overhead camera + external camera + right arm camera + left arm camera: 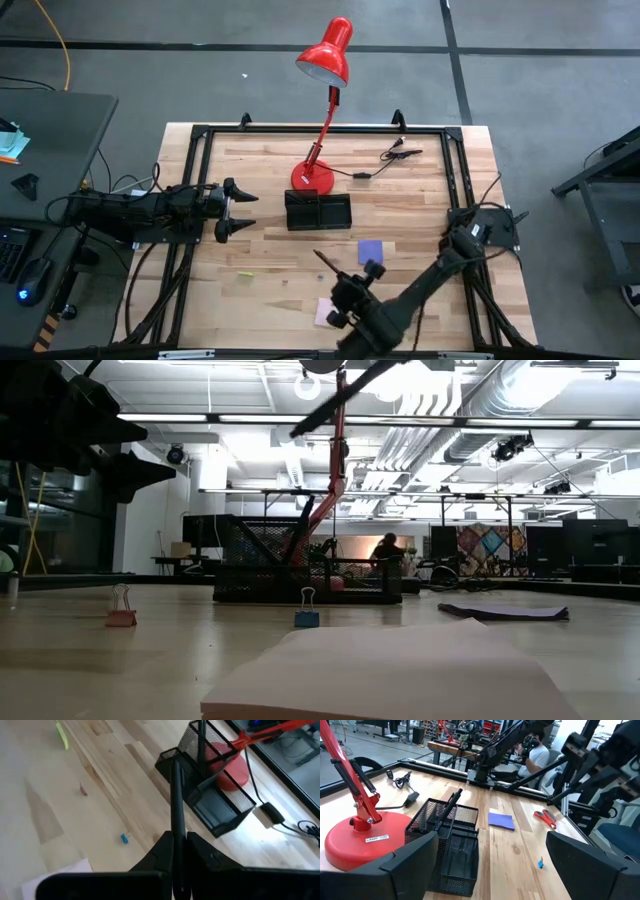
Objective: Pick and place office supplies into organizer
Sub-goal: Put the black pen into the black desk organizer
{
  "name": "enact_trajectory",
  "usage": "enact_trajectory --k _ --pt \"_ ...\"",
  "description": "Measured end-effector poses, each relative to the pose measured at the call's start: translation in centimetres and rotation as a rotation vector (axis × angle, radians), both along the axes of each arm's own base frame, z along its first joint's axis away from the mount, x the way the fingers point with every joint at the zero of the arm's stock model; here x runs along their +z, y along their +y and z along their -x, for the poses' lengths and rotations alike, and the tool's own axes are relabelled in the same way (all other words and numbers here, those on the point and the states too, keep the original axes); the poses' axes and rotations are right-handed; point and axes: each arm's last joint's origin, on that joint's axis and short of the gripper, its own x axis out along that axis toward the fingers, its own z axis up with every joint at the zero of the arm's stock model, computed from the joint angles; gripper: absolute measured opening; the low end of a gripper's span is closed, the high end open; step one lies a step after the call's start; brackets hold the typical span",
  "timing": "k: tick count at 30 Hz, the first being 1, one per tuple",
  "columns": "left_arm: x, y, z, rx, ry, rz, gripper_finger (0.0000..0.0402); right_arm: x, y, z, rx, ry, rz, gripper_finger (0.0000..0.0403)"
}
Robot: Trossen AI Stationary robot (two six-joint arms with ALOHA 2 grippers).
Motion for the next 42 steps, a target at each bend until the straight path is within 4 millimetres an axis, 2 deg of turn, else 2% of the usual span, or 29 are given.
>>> enact_trajectory --k 7,16,24,35,42 --pt "0.0 0.0 0.0 0.0 0.0 0.0 0.0358 2.2 -4.4 -3.1 -0.016 0.066 -0.066 0.0012" --pt "0.0 0.0 0.0 -0.001 0.0 0.0 0.0358 2.5 -10.7 -6.1 -0.037 0.183 -0.108 0.0015" --pt "0.0 0.0 0.0 -0.001 0.0 0.0 0.0358 2.3 -15.4 -7.8 -0.034 0.279 -0.195 0.0015" --pt "0.0 0.0 0.0 -0.001 0.0 0.0 0.0358 2.3 -18.7 -9.0 0.004 0.305 -0.273 0.0013" --pt "0.0 0.0 0.0 0.0 0.0 0.0 0.0358 2.9 -19.1 -8.9 0.04 0.301 -0.377 0.0013"
